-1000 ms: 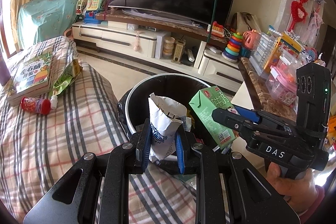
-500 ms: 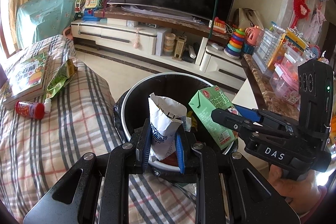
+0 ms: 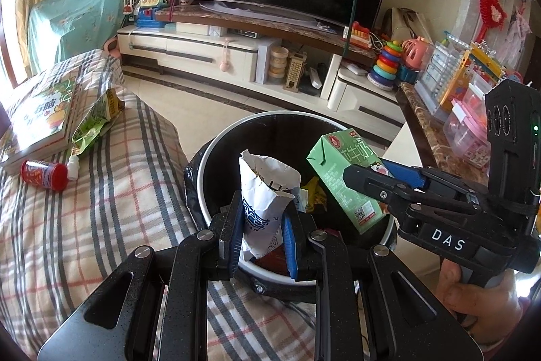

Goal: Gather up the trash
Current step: 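Hold both items over the black bin and open both tools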

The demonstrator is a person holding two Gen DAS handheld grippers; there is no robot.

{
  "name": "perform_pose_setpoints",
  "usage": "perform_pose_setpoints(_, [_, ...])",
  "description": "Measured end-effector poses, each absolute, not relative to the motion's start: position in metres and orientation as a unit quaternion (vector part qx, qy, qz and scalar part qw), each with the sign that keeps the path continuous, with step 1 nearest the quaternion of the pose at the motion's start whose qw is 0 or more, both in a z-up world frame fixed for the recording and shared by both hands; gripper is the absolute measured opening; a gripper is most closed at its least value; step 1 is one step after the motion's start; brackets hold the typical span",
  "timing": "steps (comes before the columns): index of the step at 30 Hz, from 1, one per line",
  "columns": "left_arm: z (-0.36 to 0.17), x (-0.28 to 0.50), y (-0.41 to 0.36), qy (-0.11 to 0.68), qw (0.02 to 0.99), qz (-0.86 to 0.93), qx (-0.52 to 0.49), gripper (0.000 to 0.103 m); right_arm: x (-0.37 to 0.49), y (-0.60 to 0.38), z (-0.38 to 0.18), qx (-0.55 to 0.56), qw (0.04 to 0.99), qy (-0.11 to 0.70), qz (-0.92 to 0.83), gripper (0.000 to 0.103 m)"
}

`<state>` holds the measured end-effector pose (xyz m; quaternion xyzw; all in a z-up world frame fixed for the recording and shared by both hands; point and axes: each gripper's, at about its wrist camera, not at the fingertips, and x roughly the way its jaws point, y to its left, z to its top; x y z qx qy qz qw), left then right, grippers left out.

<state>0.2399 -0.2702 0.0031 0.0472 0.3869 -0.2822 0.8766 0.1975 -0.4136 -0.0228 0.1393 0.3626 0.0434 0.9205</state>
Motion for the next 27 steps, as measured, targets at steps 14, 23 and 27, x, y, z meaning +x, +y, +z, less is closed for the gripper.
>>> perform_pose_setpoints(14, [0.001, 0.251, -0.283, 0.391, 0.874, -0.282, 0.054, 0.019, 0.207, -0.419, -0.026, 0.142, 0.917, 0.371, 0.04, 0.043])
perform_pose_setpoints(23, [-0.004, 0.255, -0.283, 0.401, 0.871, -0.278, 0.053, 0.019, 0.208, -0.419, -0.026, 0.143, 0.916, 0.373, 0.041, 0.043])
perform_pose_setpoints(27, [-0.005, 0.255, -0.283, 0.401, 0.871, -0.278, 0.054, 0.019, 0.209, -0.419, -0.026, 0.142, 0.916, 0.373, 0.041, 0.043])
